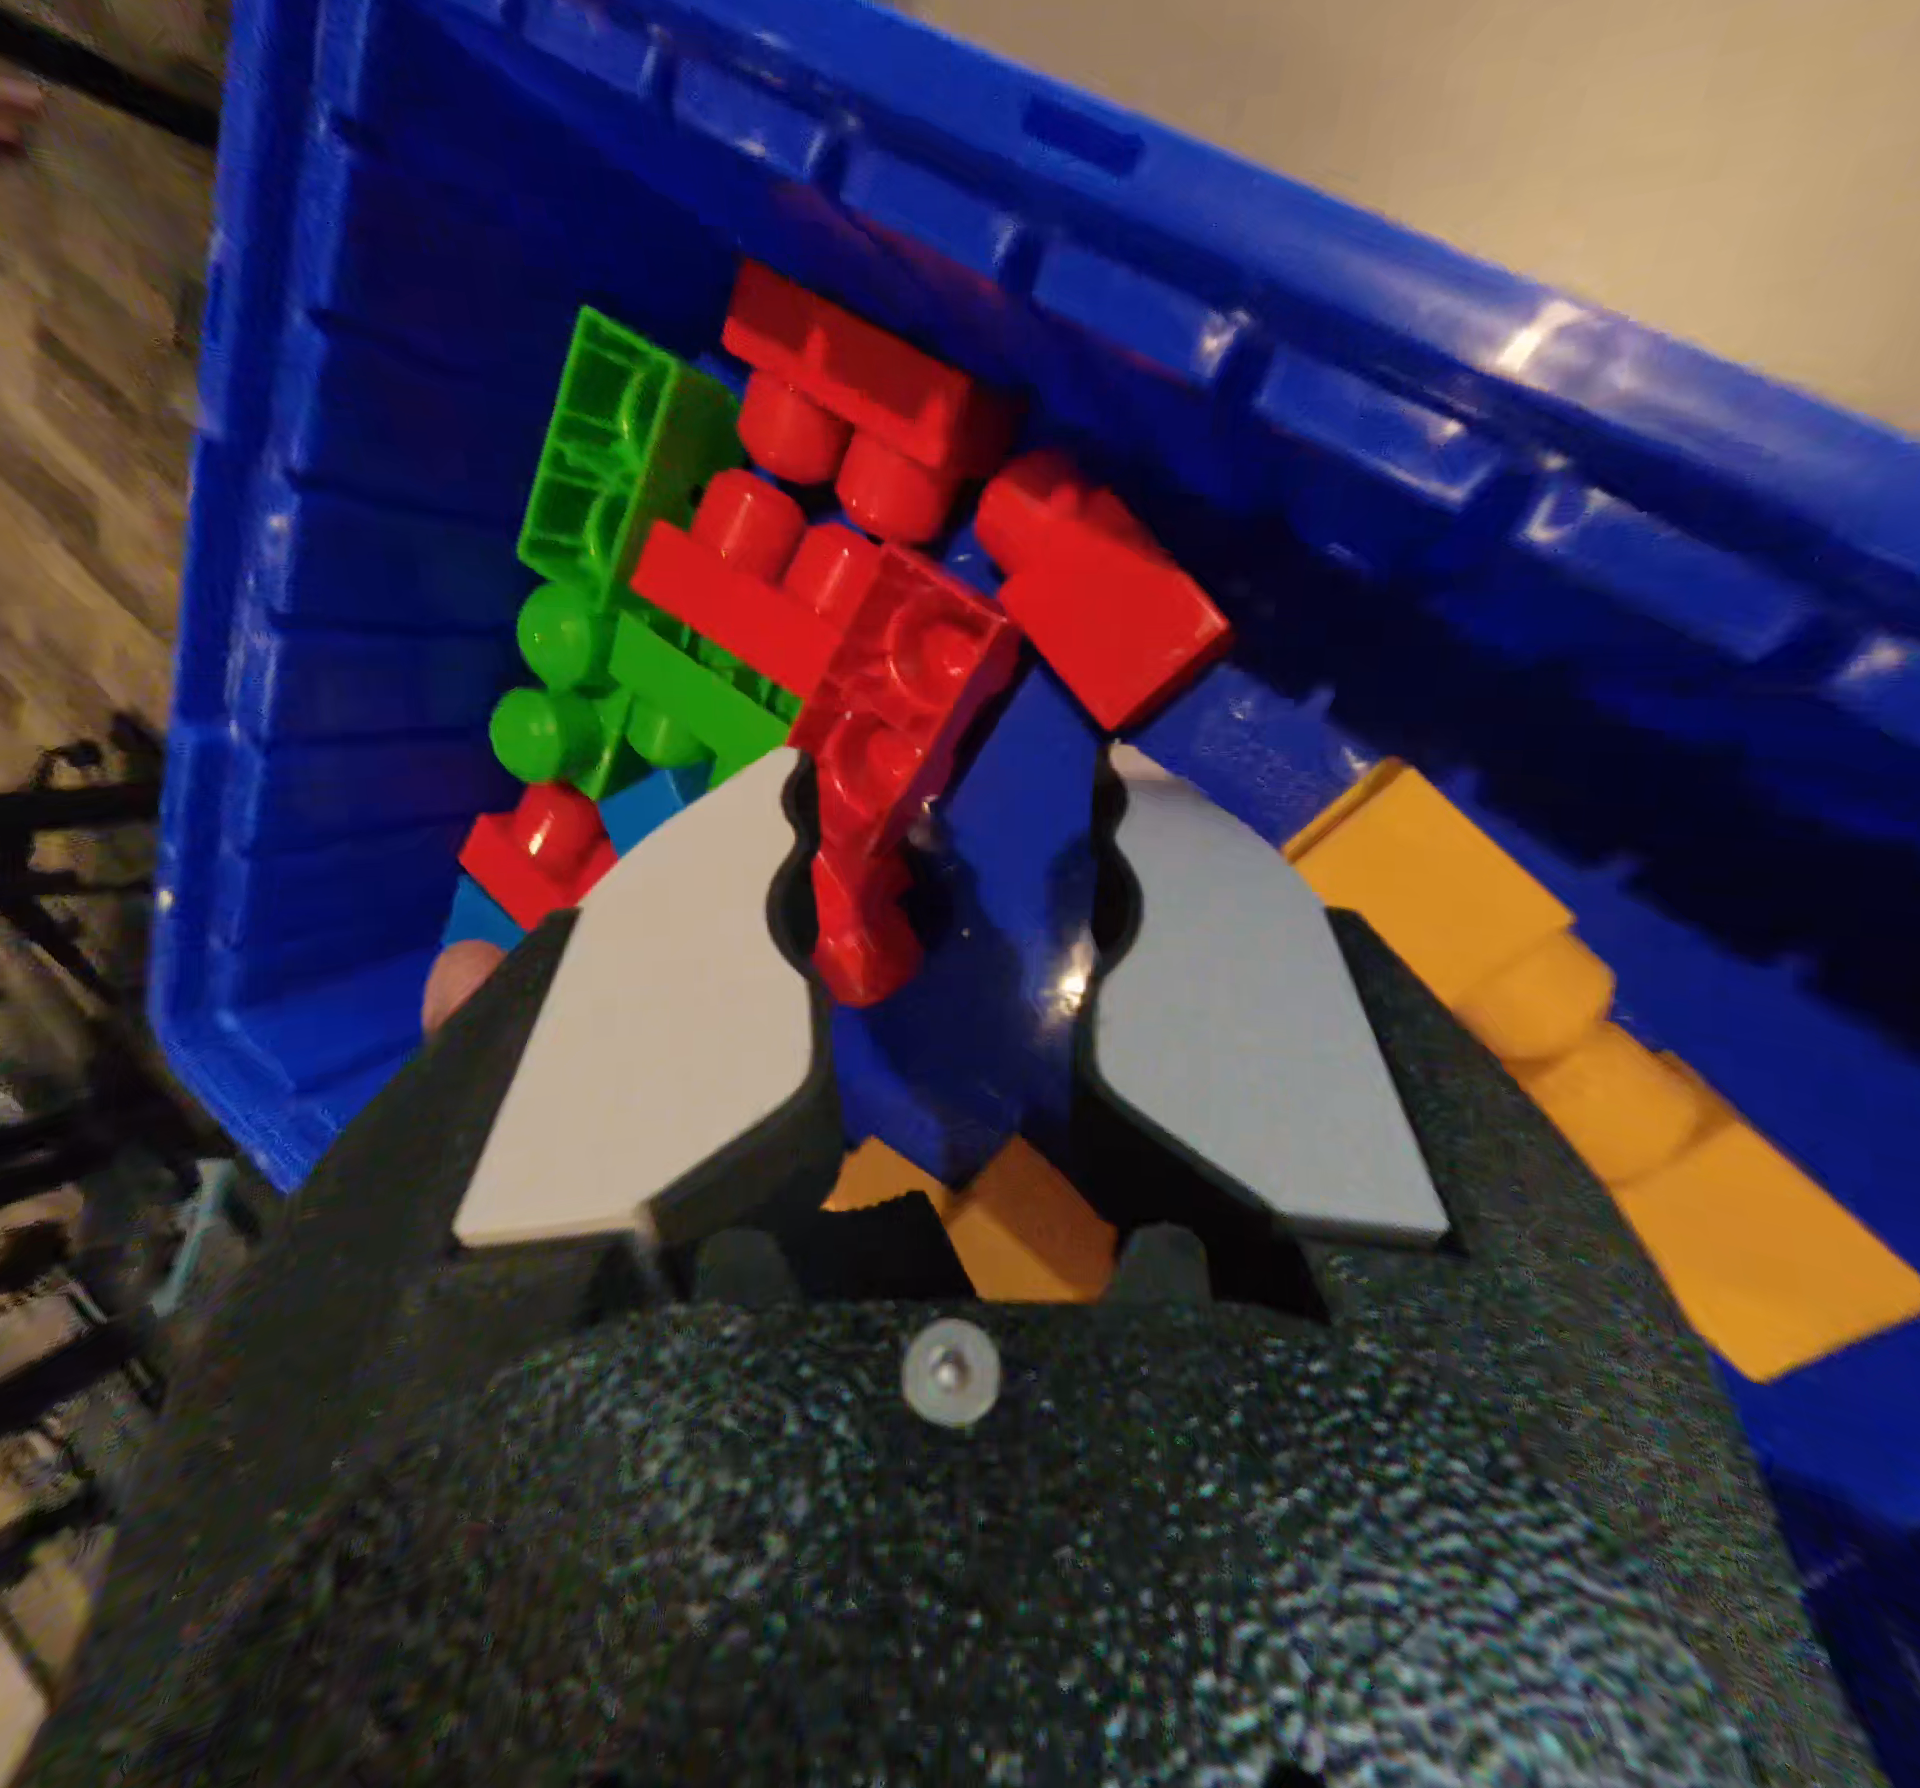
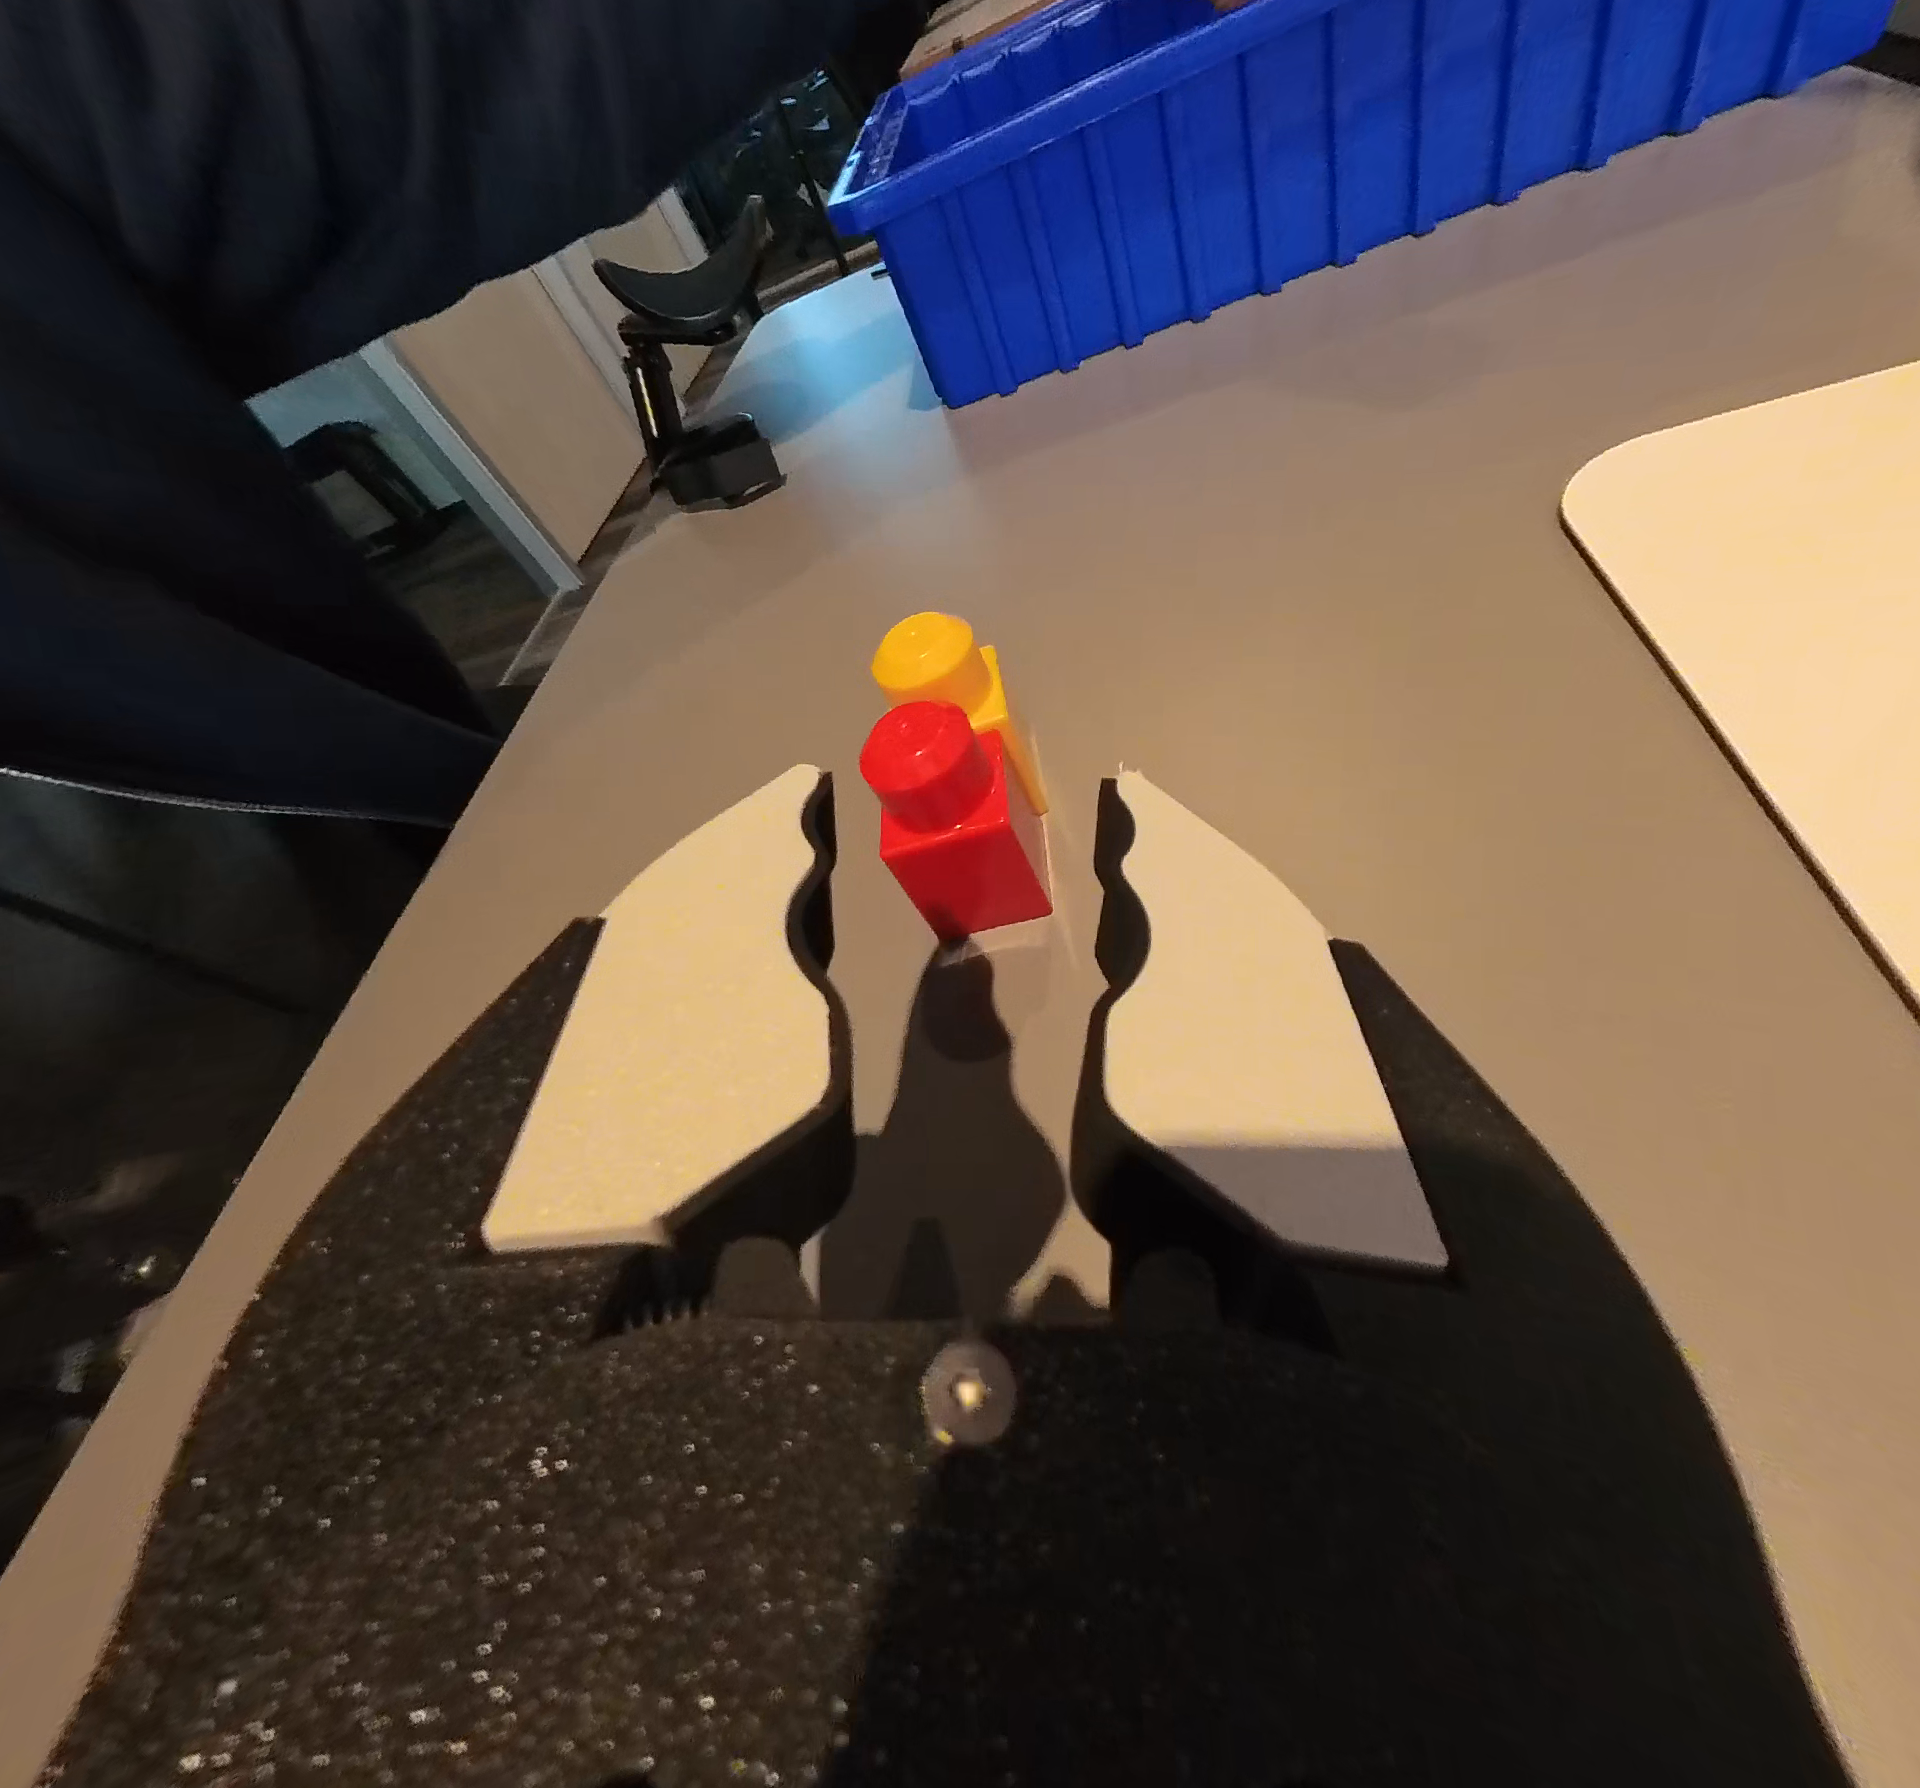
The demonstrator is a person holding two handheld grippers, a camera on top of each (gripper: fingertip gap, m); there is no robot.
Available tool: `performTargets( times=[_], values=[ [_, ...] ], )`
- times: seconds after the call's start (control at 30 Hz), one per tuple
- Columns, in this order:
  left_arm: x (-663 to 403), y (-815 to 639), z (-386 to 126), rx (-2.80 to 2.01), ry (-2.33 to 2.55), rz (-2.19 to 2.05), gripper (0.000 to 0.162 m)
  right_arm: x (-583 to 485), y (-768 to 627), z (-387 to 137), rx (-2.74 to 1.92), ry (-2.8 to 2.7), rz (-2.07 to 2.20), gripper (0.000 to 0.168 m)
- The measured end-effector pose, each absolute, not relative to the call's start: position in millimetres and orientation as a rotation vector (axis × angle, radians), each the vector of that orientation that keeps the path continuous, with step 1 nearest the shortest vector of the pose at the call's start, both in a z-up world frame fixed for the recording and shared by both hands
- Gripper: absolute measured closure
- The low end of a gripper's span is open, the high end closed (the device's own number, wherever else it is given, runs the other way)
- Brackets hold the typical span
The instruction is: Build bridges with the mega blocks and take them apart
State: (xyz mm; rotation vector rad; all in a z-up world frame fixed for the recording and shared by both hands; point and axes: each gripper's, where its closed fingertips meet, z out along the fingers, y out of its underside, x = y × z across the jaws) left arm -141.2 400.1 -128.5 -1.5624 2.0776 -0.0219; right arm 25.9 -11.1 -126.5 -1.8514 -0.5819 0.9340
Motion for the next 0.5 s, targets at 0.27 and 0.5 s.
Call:
performTargets(
  times=[0.27, 0.5],
  values=[
    [-125, 416, -146, -1.496, 2.26, -0.011, 0.109, 27, -9, -128, -1.866, -0.561, 0.983, 0.122],
    [-131, 425, -169, -1.515, 2.373, 0.052, 0.107, 26, -9, -128, -1.872, -0.56, 0.997, 0.124]
  ],
)
